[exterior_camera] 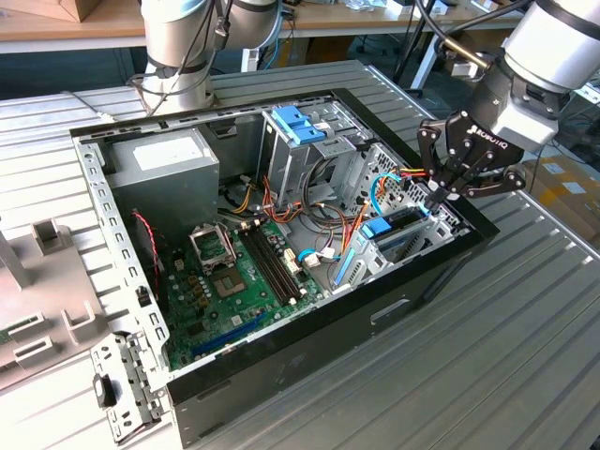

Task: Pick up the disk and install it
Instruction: 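Insert the first disk wire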

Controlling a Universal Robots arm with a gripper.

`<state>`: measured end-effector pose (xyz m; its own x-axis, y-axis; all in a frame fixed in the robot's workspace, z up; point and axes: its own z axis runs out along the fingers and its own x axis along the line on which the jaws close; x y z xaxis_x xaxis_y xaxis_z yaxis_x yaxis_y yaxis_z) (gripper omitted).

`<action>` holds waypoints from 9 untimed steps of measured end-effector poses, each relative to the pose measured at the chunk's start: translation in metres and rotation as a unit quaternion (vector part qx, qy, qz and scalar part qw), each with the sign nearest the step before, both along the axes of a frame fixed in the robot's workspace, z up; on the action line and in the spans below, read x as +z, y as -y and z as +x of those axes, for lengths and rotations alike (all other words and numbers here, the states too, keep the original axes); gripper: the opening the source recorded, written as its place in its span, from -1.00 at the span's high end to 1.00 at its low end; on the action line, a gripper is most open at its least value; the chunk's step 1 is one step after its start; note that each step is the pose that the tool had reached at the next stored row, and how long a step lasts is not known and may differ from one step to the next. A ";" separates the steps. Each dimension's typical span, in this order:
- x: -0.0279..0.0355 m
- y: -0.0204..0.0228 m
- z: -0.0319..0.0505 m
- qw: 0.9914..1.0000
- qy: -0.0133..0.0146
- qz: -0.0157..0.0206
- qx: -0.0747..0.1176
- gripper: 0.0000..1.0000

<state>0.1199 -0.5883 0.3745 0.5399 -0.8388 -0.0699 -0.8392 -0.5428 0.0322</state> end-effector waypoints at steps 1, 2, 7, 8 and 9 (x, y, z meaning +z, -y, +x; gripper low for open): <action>0.0000 0.0000 0.0000 1.000 0.000 0.000 0.004 0.79; 0.0000 0.0000 0.0000 1.000 0.000 0.000 0.009 0.79; 0.0000 0.0000 0.0000 1.000 0.000 0.000 0.024 0.79; 0.0000 0.0000 0.0000 1.000 0.000 0.000 0.028 0.79; 0.0000 0.0000 0.0000 1.000 0.000 0.000 0.031 0.79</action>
